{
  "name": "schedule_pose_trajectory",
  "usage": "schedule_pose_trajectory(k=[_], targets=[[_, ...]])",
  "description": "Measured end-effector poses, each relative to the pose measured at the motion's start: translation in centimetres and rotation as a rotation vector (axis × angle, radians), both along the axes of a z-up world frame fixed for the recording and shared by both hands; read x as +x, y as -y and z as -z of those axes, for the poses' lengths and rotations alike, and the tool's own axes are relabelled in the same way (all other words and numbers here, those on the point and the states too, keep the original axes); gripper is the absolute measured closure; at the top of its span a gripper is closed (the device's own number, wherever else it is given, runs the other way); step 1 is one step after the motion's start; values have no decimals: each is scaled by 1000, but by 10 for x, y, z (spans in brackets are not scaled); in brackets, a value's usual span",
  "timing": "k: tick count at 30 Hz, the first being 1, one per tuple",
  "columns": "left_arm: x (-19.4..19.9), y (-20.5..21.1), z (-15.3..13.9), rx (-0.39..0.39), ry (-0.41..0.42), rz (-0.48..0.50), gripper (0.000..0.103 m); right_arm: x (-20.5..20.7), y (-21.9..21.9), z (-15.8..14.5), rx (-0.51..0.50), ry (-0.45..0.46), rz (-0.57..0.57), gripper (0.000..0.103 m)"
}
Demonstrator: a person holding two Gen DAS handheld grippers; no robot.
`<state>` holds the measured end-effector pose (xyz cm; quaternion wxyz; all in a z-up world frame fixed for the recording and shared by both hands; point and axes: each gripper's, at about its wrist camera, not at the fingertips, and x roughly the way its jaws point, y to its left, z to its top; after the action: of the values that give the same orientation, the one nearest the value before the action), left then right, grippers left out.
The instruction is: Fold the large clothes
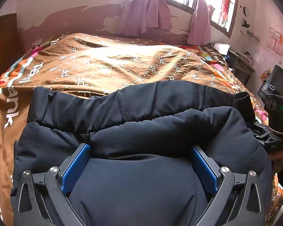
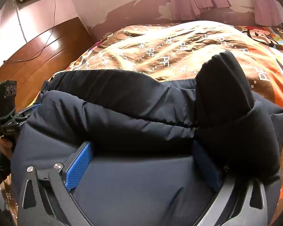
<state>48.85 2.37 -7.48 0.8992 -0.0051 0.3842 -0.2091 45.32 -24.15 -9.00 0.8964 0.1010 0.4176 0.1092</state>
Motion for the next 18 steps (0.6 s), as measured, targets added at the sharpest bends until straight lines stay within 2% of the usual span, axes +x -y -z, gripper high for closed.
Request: schedule_pose_trajectory(k=[18], targets=[[-1,1,2,-4,3,0,0,-2,2,6,17,27,3,1]])
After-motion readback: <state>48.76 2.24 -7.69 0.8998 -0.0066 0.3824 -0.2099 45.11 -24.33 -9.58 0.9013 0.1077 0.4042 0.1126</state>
